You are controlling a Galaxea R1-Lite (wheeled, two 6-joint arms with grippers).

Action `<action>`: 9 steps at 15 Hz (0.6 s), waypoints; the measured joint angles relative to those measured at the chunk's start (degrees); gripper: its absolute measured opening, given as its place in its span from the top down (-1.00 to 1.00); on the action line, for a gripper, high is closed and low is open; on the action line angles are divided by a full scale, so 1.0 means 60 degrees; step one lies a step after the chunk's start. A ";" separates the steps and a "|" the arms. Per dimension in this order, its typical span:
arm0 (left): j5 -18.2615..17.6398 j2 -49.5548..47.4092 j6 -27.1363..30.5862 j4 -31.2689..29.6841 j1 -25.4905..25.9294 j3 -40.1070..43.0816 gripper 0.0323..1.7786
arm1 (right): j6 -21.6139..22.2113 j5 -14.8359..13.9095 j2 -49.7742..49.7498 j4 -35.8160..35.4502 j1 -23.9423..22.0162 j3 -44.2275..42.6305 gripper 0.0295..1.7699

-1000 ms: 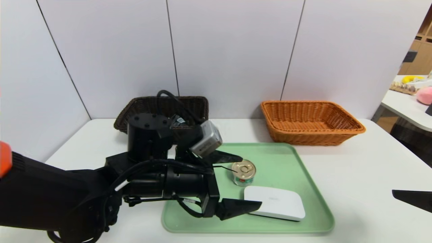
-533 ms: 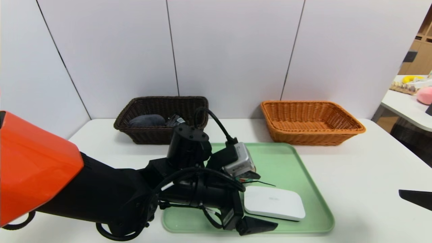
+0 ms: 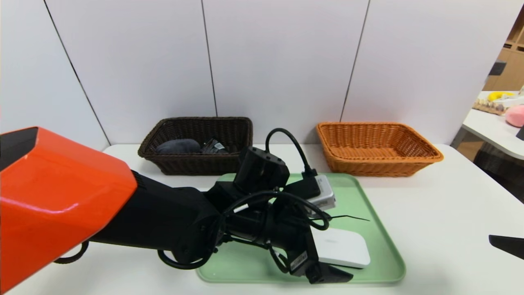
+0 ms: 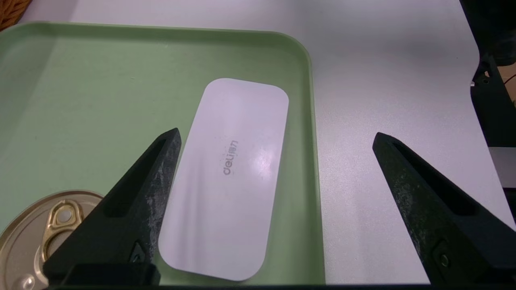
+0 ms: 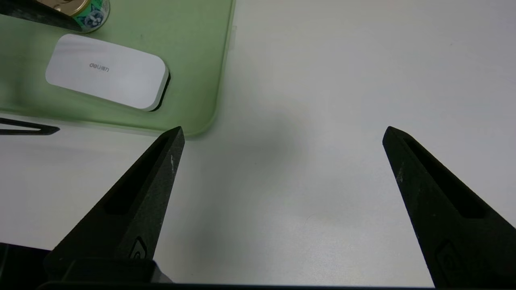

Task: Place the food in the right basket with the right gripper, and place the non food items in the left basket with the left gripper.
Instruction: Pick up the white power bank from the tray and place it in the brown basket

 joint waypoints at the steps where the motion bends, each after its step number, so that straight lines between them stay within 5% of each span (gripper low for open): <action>1: 0.0008 0.0116 0.0073 0.0185 -0.0010 -0.0211 -0.90 | 0.0000 0.0004 -0.0037 0.0004 0.0004 0.0022 -0.92; 9: 0.0278 0.0929 0.0396 0.1467 -0.0014 -0.1418 -0.90 | 0.0002 0.0161 -0.0232 -0.0010 0.0022 0.0069 -0.92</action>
